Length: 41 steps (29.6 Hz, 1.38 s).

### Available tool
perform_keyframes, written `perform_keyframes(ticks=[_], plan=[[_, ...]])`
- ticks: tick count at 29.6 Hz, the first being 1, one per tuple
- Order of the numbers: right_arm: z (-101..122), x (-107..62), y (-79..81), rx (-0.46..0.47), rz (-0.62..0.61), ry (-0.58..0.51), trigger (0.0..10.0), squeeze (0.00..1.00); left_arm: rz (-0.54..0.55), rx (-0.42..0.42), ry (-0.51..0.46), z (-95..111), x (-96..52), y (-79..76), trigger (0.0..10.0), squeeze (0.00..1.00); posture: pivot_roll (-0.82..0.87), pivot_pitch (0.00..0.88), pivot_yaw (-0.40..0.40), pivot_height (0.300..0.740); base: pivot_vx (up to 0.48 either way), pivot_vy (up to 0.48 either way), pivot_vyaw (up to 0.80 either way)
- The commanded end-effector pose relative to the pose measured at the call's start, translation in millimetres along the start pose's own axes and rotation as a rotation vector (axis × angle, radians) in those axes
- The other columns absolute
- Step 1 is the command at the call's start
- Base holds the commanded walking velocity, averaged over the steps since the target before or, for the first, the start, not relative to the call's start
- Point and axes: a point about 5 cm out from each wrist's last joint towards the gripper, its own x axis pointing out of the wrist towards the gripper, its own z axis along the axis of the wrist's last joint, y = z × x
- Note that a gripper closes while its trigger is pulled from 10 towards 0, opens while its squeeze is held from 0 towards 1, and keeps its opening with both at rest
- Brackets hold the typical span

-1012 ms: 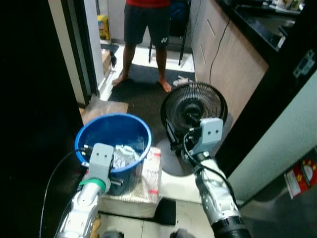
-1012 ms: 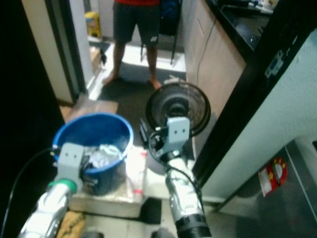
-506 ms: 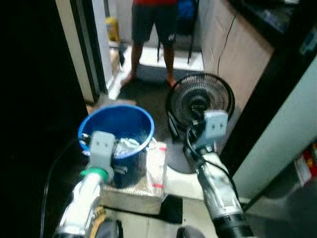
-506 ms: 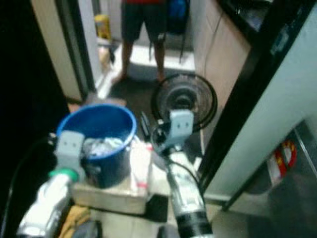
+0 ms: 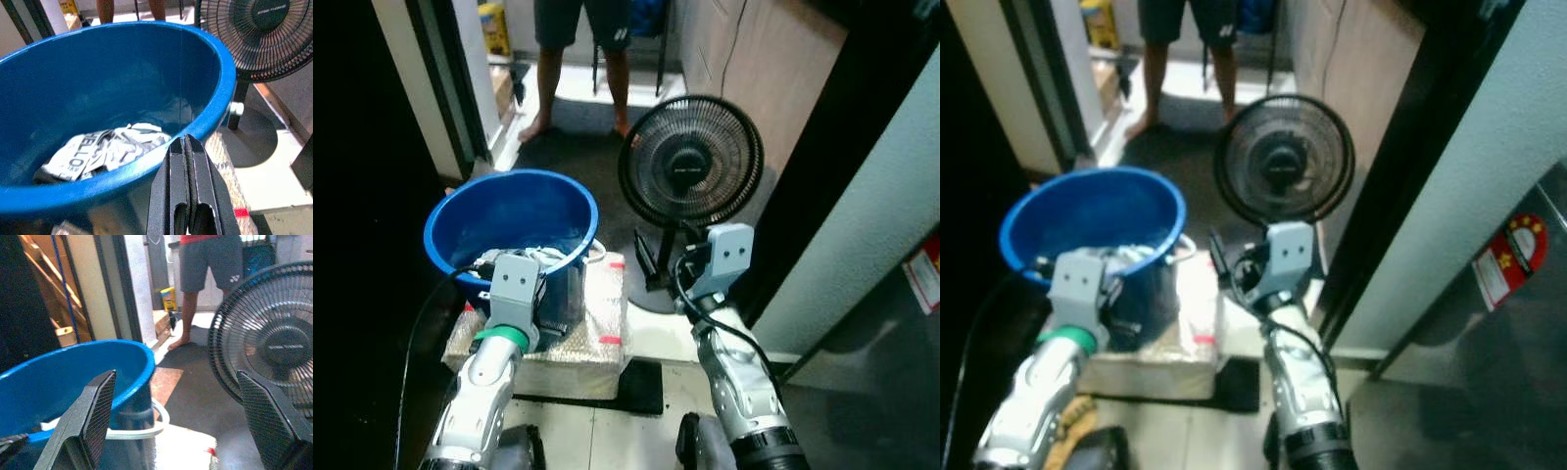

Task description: Clothes washing

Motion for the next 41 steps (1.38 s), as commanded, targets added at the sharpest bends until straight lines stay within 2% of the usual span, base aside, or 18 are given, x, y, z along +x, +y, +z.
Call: perform_keyframes(ticks=[1, 5, 8, 10, 13, 14, 16, 21, 23, 27, 35, 36, 38, 39, 40, 41], plan=[[1, -1.5, -2.2, 0.010, -0.010, -0.003, 10.0, 0.00, -0.003, -0.012, 0.087, -17, -4.4, -1.8, 10.0, 0.00, 0.06, 0.088, -0.019, 0.513, 0.000, 0.000, 0.00], [12, 3.5, -0.1, 0.058, 0.000, -0.035, 10.0, 0.00, 0.029, -0.084, 0.044, 1, 1.8, 2.0, 10.0, 0.00, 0.06, 0.091, -0.024, 0.493, 0.000, 0.000, 0.00], [19, 7.0, -0.1, 0.074, -0.003, -0.062, 10.0, 0.00, 0.098, -0.088, -0.024, 21, 10.9, 12.6, 10.0, 0.00, 0.06, 0.091, -0.026, 0.478, 0.000, 0.000, 0.00], [20, 7.6, -0.2, 0.076, -0.003, -0.067, 10.0, 0.00, 0.113, -0.087, -0.036, 25, 12.4, 14.7, 10.0, 0.00, 0.06, 0.091, -0.026, 0.473, 0.000, 0.000, 0.00], [31, 12.2, 1.1, 0.085, 0.002, -0.103, 10.0, 0.00, 0.098, -0.122, -0.158, 63, 20.7, 18.7, 10.0, 0.00, 0.06, 0.089, -0.026, 0.473, 0.000, 0.000, 0.00], [36, 14.3, 1.4, 0.090, 0.005, -0.122, 10.0, 0.00, 0.072, -0.126, -0.196, 77, 22.3, 16.0, 10.0, 0.00, 0.06, 0.086, -0.024, 0.473, 0.000, 0.000, 0.00], [43, 17.9, 1.9, 0.092, 0.010, -0.143, 10.0, 0.00, 0.031, -0.119, -0.221, 92, 24.5, 9.1, 10.0, 0.00, 0.05, 0.088, -0.022, 0.473, 0.000, 0.000, 0.00], [46, 22.6, 3.0, 0.090, 0.016, -0.149, 10.0, 0.00, 0.040, -0.103, -0.198, 100, 32.6, 6.2, 10.0, 0.00, 0.05, 0.094, -0.026, 0.473, 0.000, 0.000, 0.00], [45, 26.5, 5.9, 0.087, 0.030, -0.141, 10.0, 0.00, 0.089, -0.130, -0.173, 108, 45.2, 9.1, 10.0, 0.00, 0.05, 0.101, -0.026, 0.473, 0.000, 0.000, 0.00], [42, 27.9, 8.6, 0.084, 0.044, -0.125, 10.0, 0.00, 0.141, -0.137, -0.161, 117, 56.6, 13.3, 10.0, 0.00, 0.06, 0.121, -0.032, 0.473, 0.000, 0.000, 0.00], [42, 27.9, 8.6, 0.084, 0.044, -0.125, 10.0, 0.00, 0.141, -0.137, -0.161, 117, 56.6, 13.3, 10.0, 0.00, 0.06, 0.121, -0.032, 0.473, 0.000, 0.000, 0.00], [39, 27.5, 9.8, 0.085, 0.048, -0.111, 10.0, 0.00, 0.172, -0.108, -0.165, 122, 62.9, 17.6, 10.0, 0.00, 0.06, 0.133, -0.034, 0.473, 0.000, 0.000, 0.00], [39, 27.5, 9.8, 0.085, 0.048, -0.111, 10.0, 0.00, 0.172, -0.108, -0.165, 122, 62.9, 17.6, 10.0, 0.00, 0.06, 0.133, -0.034, 0.473, 0.000, 0.000, 0.00], [19, 21.9, 14.0, 0.091, 0.053, -0.033, 10.0, 0.00, 0.370, 0.006, -0.038, 117, 81.0, 78.3, 10.0, 0.00, 0.08, 0.200, -0.036, 0.473, 0.000, 0.000, 0.00], [13, 20.0, 15.1, 0.094, 0.053, -0.008, 10.0, 0.00, 0.429, 0.038, 0.011, 114, 81.0, 98.3, 10.0, 0.00, 0.08, 0.200, -0.036, 0.473, 0.000, 0.000, 0.00], [13, 20.0, 15.1, 0.094, 0.053, -0.008, 10.0, 0.00, 0.429, 0.038, 0.011, 114, 81.0, 98.3, 10.0, 0.00, 0.08, 0.200, -0.036, 0.473, 0.000, 0.000, 0.00]])
